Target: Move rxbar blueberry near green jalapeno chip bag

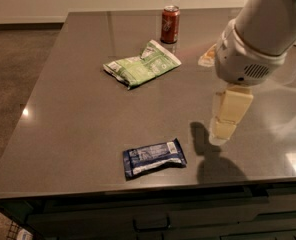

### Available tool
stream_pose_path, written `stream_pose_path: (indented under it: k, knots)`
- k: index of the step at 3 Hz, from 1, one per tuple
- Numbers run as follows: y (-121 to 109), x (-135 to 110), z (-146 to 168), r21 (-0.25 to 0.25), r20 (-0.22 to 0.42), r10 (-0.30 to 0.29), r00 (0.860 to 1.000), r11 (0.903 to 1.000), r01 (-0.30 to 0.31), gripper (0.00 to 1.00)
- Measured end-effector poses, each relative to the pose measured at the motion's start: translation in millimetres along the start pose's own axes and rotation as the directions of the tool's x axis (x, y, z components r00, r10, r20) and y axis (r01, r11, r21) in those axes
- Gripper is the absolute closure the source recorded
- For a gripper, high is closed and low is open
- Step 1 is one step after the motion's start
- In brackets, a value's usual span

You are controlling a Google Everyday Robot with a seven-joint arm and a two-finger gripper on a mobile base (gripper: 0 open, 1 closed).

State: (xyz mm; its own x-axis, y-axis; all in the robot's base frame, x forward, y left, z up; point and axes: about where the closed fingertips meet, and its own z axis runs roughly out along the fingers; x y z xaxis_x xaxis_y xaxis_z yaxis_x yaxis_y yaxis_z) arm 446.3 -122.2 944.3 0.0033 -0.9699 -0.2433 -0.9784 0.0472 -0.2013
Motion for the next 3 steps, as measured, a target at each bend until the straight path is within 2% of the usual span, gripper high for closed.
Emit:
stream_pose_path:
  k: [1, 2, 3]
  knots:
    - [21, -23, 29, -0.061, 0.018, -0.081, 0.997, 0.9948, 0.082, 0.00]
    - [44, -43, 59, -0.117, 0.030, -0.147, 0.989, 0.9819, 0.150, 0.00]
    - [60, -58, 82, -0.161, 0.036, -0.190, 0.981, 0.9679, 0.193, 0.00]
